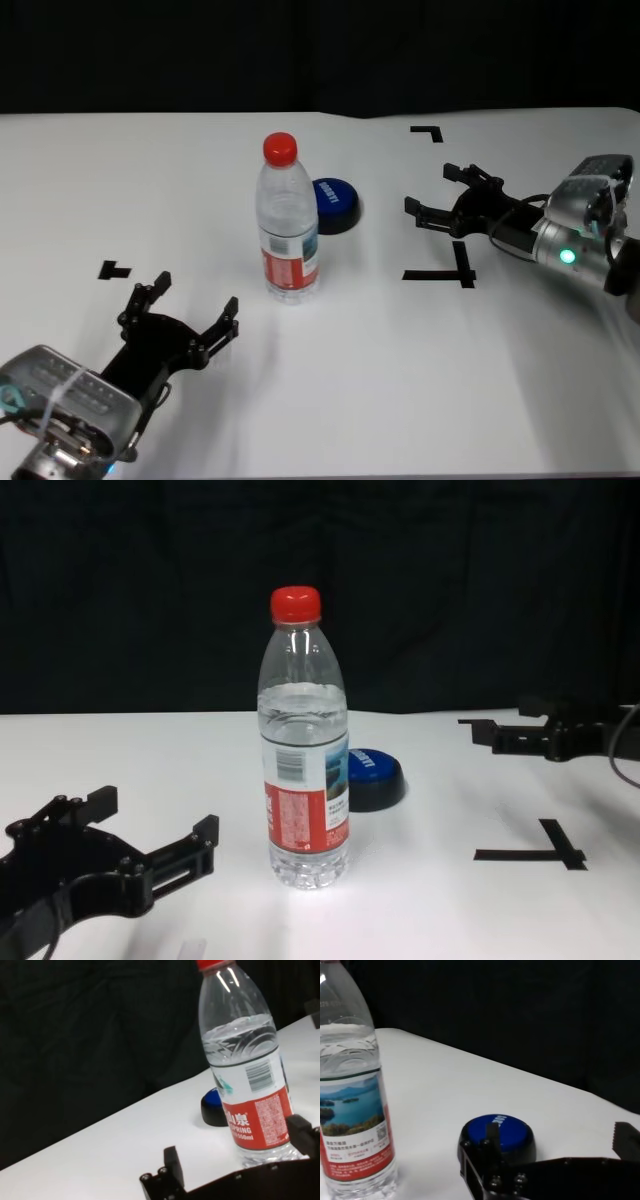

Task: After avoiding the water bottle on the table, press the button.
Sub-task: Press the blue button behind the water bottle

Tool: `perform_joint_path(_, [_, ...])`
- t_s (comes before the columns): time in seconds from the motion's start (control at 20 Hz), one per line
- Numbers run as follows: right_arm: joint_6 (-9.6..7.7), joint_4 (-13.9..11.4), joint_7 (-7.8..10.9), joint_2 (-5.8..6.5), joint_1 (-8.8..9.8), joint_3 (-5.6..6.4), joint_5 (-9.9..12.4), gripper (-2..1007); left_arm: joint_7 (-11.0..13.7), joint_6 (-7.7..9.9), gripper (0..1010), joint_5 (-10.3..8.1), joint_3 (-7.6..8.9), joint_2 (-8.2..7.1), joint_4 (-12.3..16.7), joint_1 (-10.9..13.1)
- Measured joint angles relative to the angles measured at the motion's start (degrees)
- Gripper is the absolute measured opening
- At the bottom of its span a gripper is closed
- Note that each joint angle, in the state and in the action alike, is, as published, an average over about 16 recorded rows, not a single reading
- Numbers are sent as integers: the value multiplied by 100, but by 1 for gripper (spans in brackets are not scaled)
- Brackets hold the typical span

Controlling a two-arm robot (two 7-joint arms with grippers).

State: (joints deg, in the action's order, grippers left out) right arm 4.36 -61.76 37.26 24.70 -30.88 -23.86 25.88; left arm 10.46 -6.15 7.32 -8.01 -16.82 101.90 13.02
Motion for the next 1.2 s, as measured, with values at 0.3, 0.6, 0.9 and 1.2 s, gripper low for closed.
perform_joint_path(0.3, [173, 516, 98, -206, -320, -17, -49, 1003, 0, 0, 1003, 0, 0, 0, 0, 0])
perform_joint_path(0.6, [402, 1107, 234, -450, -680, -10, -103, 1003, 0, 0, 1003, 0, 0, 0, 0, 0])
perform_joint_path(0.9, [730, 1972, 457, -801, -1169, 4, -168, 1003, 0, 0, 1003, 1, 0, 0, 0, 0])
perform_joint_path(1.2, [1251, 3332, 776, -1267, -1841, 34, -189, 1003, 0, 0, 1003, 0, 0, 0, 0, 0])
